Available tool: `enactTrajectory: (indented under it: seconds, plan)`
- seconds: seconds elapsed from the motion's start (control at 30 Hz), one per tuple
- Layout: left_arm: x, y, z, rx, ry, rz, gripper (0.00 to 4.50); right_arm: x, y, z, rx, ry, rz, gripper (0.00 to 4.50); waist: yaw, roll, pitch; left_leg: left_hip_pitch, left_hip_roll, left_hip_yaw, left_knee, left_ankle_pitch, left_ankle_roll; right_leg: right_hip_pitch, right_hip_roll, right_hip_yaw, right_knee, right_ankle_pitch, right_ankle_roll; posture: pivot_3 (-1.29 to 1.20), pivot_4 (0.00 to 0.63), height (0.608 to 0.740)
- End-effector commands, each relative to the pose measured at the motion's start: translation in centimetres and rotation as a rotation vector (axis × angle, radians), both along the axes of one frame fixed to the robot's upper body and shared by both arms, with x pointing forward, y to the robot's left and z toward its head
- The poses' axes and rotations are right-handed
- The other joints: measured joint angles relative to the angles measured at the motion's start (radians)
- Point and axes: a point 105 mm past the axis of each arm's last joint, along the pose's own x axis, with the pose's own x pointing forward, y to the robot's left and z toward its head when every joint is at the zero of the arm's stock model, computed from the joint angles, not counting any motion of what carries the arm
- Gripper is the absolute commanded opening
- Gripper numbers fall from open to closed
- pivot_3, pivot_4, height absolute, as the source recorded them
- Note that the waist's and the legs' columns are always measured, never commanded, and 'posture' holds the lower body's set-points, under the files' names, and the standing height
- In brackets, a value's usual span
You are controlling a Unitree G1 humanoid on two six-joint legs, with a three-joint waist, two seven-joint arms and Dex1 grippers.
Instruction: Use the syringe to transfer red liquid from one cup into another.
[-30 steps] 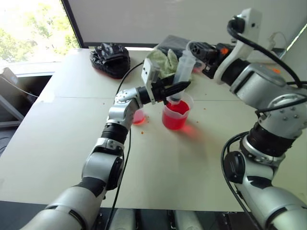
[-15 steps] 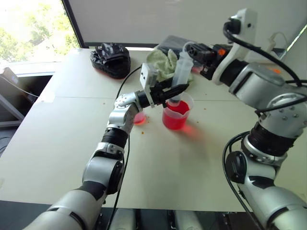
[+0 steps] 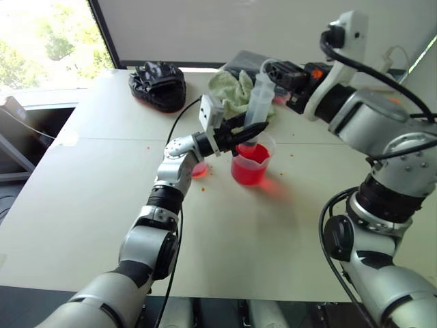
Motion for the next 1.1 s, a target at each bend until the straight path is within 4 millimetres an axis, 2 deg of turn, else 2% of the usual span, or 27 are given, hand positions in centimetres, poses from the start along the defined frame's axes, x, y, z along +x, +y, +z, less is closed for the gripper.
enactTrajectory:
  seconds: [0.03,1.1]
  plan:
    - [-1.4,-2.0,-2.8,0.084,0.034,-0.100,1.42,-1.2,-1.3,4.3,0.089,-0.174,-0.029,0.05,0.001,0.000,0.000,0.000,0.000,0.000,0.000,0.000,0.000,0.000,0.000,0.000,0.000,0.000,0.000,0.00,0.150,0.711]
    - [-1.8,-2.4,-4.1,0.119,0.034,-0.107,1.42,-1.3,-2.8,6.6,0.108,-0.220,-0.053,0.05,0.003,0.001,-0.001,0.000,0.000,0.000,0.000,0.000,0.000,0.001,0.000,0.000,0.000,0.000,0.000,0.00,0.150,0.711]
